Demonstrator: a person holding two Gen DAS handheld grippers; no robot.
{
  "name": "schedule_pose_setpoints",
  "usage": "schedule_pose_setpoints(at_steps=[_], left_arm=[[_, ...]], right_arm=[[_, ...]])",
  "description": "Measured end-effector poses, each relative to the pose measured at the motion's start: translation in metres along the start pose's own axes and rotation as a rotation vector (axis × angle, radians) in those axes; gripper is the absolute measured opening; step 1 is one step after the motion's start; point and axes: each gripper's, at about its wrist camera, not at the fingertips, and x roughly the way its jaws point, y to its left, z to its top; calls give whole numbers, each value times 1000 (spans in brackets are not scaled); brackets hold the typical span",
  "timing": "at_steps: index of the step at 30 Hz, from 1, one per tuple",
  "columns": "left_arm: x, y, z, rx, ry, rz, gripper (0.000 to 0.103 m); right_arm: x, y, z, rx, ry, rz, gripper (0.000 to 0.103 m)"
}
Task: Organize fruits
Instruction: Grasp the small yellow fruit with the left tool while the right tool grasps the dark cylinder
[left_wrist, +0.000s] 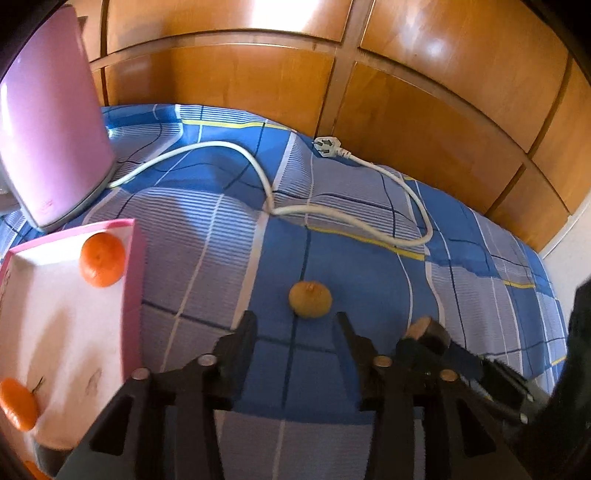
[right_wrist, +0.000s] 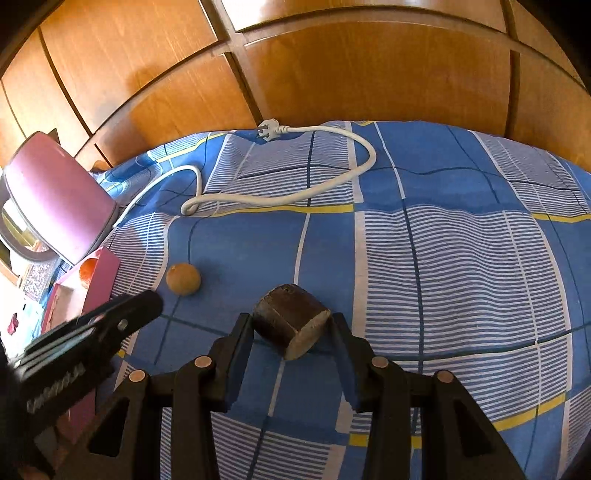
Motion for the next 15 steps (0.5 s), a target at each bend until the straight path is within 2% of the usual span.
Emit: schedule_pose_setpoints(at_steps=[7, 9, 15], left_arm=[[28, -8, 12, 17, 38, 3, 43], [34, -9, 12, 24, 34, 22, 29], [26, -11, 0, 60, 31, 32, 29]], right_arm=[[-2, -3, -2, -3, -1, 5, 43], [-3, -4, -3, -7, -3, -1, 43], [-13, -20, -8, 29, -6, -19, 43]])
